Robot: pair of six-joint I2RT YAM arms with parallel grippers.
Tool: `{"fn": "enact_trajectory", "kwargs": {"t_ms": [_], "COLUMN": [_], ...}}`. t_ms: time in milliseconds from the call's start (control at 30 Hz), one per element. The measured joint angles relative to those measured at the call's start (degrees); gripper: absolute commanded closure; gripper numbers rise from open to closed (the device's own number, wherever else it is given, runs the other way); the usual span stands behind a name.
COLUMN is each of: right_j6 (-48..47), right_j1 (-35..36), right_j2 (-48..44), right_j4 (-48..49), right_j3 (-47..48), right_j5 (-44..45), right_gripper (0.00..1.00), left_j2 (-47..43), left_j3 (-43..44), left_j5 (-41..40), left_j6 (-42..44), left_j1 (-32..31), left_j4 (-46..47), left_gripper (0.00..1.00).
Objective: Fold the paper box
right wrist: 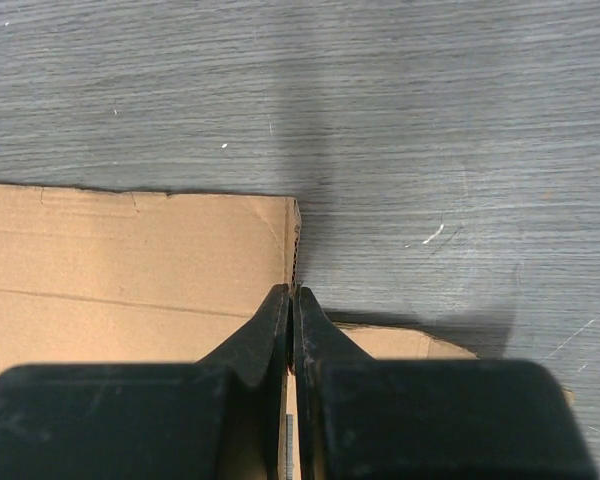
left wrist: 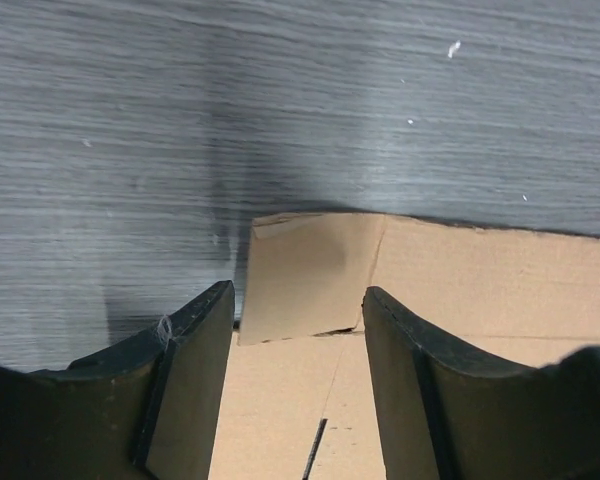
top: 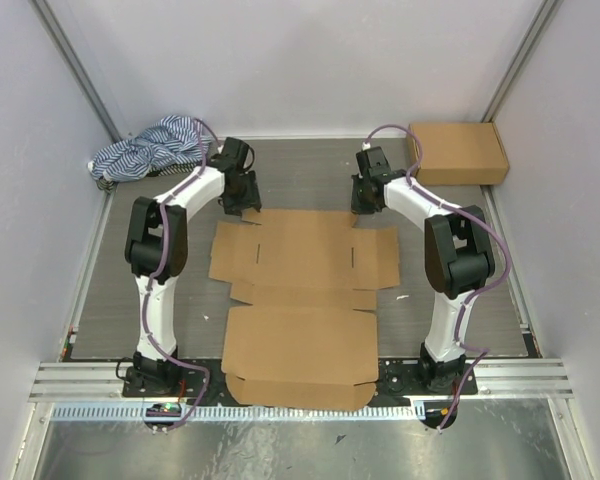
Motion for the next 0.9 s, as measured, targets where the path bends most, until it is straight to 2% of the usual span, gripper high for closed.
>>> {"fn": "enact_trajectory", "kwargs": {"t_ms": [200,400,600,767,900], "right_j6": [0.00,-0.07,-0.48,-0.79,-0.94], "right_j1": [0.00,0.00,0.00,-0.11,-0.11], "right_j2": [0.00,0.00,0.76,2.38,4.61], "right_j4": [-1.33,-1.95,-2.95,-3.39,-3.82], "right_j3": [1.42,2.78,4.79,6.69,8.72], "right_j5": [0.68,0.90,1.51,1.97,2.01], "right_gripper": [0.99,0.99,0.99,0.99,0.99], "left_j2": [-0.02,-0.39,-1.44,-2.32,-3.26], "left_j3": [-2.34,-3.43,-4.28,-4.28,-4.28], "left_j5": [0.15,0.74,0.76,1.09,1.70], "left_j6": [0.46,0.46,0.46,0.44,0.42], "left_j1": [-0.87,-0.94,-1.62,-2.25,-2.91], "left_j4": [0.66,1.49,2.86,4.17,5.40], "left_gripper": [0.43,0.59,0.67,0.79,0.79]}}
